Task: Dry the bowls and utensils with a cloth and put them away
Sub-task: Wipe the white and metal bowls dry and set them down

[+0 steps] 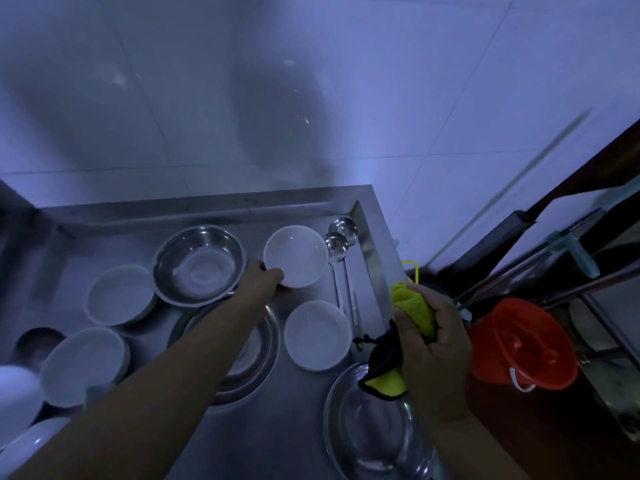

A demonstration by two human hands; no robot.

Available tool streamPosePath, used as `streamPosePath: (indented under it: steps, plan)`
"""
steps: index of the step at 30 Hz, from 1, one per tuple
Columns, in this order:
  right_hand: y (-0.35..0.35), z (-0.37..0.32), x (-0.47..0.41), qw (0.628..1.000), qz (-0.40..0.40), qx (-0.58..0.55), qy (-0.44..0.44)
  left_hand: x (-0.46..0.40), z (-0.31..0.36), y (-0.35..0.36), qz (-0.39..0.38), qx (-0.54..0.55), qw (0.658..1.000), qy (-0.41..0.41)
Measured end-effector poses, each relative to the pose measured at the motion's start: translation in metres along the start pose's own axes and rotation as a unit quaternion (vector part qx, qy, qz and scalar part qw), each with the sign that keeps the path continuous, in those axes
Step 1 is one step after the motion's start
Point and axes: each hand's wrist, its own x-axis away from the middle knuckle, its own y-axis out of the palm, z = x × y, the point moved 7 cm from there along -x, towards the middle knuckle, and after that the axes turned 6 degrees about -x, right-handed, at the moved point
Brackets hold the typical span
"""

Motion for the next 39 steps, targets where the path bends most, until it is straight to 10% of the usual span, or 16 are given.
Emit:
streamPosePath:
  steps: [10, 15, 22, 35, 39]
  plan:
    - [0.092, -0.121, 0.039, 0.991, -0.069, -0.077, -0.079, 0.15, 0.049, -0.183, -0.015, -0.084, 0.983, 0.164]
    - [0.157, -0.181, 0.101, 0.979, -0.129, -0.113, -0.113, 0.215, 0.043, -0.294, 0.076, -0.377, 0.882, 0.272]
    - [0.22, -0.246, 0.182, 0.966, -0.152, -0.109, -0.179, 0.284, 0.016, -0.384, 0.097, -0.475, 0.791, 0.373]
    - [0.289, -0.366, 0.253, 0.922, -0.146, -0.145, -0.328, 0.317, 0.001, -0.459, 0.08, -0.058, 0.953, 0.287]
    - [0.315, -0.375, 0.264, 0.891, -0.152, 0.094, -0.417, 0.325, 0.006, -0.457, 0.085, 0.026, 0.956, 0.28]
